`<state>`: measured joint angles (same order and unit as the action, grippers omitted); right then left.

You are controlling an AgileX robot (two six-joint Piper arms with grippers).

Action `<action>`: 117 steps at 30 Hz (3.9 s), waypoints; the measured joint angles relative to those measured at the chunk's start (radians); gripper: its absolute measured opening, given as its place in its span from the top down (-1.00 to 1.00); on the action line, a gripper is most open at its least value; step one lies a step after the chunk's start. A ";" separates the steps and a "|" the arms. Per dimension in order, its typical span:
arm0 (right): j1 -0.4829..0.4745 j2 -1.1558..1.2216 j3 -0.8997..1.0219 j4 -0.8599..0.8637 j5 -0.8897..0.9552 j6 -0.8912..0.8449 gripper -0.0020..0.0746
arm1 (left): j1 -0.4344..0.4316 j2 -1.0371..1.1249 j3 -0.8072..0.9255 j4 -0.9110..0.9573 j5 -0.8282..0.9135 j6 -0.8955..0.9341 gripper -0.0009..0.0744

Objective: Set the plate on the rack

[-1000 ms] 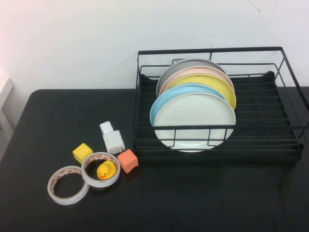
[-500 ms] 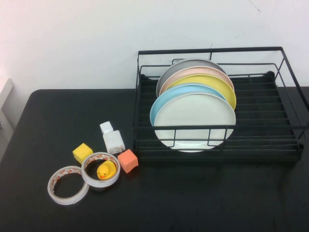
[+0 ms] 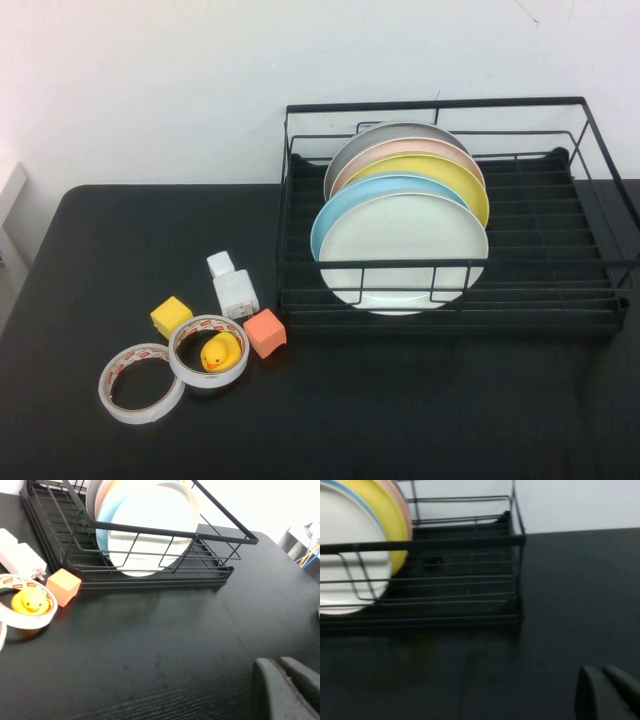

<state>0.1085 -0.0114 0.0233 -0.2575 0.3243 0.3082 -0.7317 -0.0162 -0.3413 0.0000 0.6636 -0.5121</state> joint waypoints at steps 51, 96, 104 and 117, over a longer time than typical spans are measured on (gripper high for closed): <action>-0.150 0.000 -0.005 0.203 0.023 -0.272 0.95 | 0.000 0.000 0.000 0.000 0.000 0.015 0.98; -0.150 0.000 -0.005 0.202 0.023 -0.272 0.95 | 0.717 0.000 0.361 0.124 -0.418 0.017 0.98; -0.150 0.000 -0.005 0.200 0.023 -0.272 0.95 | 0.720 0.000 0.361 0.088 -0.444 0.042 0.98; -0.150 0.000 -0.005 0.200 0.023 -0.272 0.95 | 0.774 0.000 0.361 0.034 -0.385 0.144 0.98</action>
<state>-0.0419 -0.0114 0.0182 -0.0570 0.3475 0.0362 0.0420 -0.0162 0.0200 0.0340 0.2784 -0.3681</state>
